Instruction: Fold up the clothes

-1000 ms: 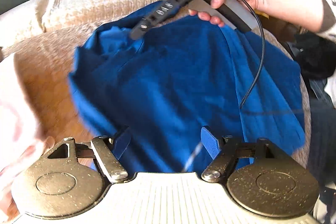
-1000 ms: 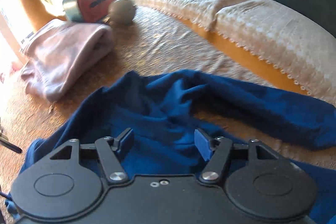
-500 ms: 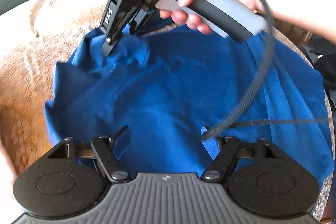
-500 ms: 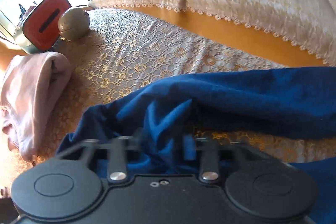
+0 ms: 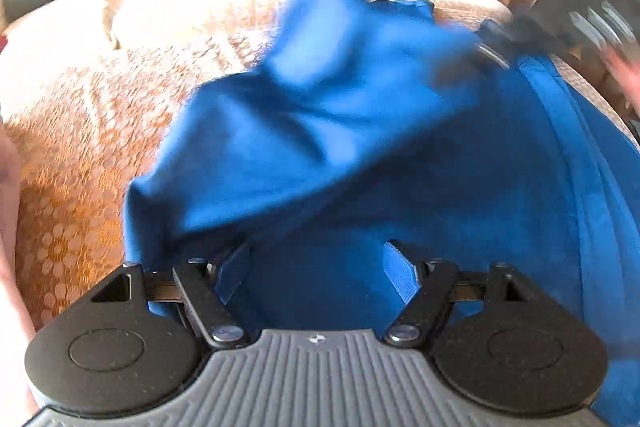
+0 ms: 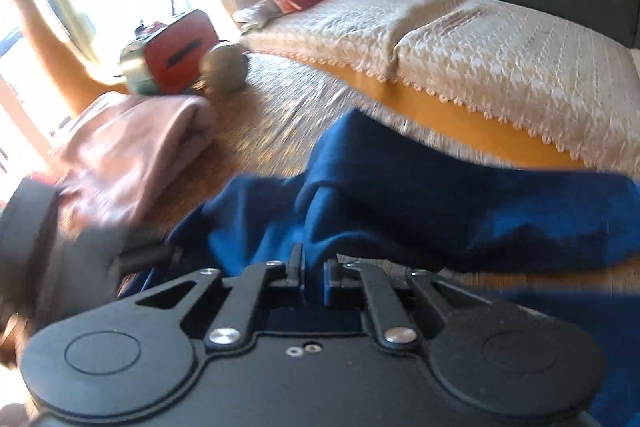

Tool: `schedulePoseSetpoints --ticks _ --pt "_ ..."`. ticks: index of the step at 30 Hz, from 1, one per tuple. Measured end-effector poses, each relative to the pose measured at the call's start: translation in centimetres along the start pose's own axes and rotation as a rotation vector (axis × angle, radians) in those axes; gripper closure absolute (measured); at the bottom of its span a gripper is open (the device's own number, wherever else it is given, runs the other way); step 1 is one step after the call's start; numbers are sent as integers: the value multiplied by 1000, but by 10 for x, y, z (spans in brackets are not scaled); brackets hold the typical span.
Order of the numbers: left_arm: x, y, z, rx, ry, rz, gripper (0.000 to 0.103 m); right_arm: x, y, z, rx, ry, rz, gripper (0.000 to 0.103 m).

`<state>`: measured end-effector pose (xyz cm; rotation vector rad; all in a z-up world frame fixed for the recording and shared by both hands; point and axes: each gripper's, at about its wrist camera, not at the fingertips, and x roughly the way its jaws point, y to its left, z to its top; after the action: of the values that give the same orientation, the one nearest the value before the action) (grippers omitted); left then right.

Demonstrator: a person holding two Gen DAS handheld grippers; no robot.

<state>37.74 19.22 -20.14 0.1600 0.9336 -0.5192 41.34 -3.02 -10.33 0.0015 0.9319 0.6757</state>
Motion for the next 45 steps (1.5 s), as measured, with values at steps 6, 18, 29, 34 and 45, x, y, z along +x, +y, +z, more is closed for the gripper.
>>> schedulePoseSetpoints --ticks 6,18,29,34,45 --pt "-4 -4 -1 26 -3 29 30 11 2 -74 -26 160 -28 0" --pt "-7 -13 -3 80 -12 46 26 -15 -54 45 46 52 -196 0" --pt "-5 -16 -3 95 -26 44 26 65 -72 96 207 138 -393 0" --pt "-6 -15 -4 95 -35 42 26 87 -62 93 288 157 -422 0" --pt "-7 -17 -6 93 -46 43 26 101 -67 73 394 156 -494 4"
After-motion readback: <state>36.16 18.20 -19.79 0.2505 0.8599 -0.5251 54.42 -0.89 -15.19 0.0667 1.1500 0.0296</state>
